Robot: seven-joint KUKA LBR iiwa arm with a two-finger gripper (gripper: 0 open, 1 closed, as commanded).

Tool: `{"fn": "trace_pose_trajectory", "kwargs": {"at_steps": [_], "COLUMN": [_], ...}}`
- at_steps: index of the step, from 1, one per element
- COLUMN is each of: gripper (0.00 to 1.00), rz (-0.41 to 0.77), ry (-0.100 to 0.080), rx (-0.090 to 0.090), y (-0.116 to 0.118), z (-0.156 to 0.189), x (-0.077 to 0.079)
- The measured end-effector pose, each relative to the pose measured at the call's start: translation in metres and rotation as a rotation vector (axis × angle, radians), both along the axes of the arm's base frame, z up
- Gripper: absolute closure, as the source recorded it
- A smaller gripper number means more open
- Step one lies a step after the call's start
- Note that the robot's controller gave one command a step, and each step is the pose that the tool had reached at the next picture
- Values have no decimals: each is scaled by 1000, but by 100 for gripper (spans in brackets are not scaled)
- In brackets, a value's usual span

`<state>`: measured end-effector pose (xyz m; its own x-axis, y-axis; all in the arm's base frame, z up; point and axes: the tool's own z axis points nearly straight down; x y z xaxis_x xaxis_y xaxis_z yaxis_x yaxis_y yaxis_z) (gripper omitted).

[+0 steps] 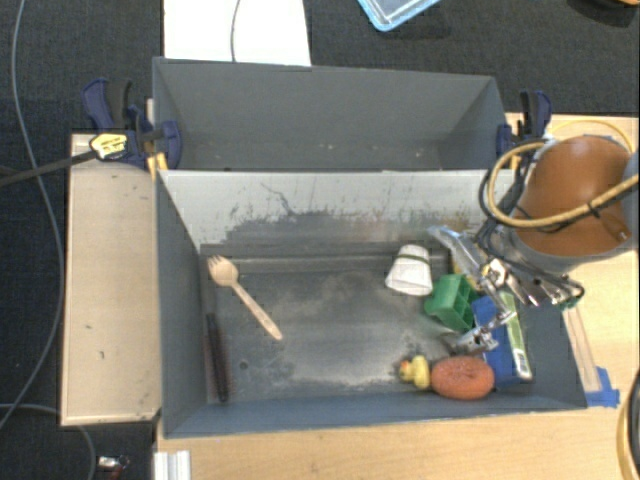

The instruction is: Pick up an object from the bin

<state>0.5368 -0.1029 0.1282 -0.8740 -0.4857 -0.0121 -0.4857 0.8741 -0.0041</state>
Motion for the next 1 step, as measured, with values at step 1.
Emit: {"fn": "trace_pose_trajectory", "kwargs": {"at_steps": [1], "gripper": [100], "rz": [172], "ry": [-5], "rx": [-2], "y": [8], "z": [-5], "x": [7]}}
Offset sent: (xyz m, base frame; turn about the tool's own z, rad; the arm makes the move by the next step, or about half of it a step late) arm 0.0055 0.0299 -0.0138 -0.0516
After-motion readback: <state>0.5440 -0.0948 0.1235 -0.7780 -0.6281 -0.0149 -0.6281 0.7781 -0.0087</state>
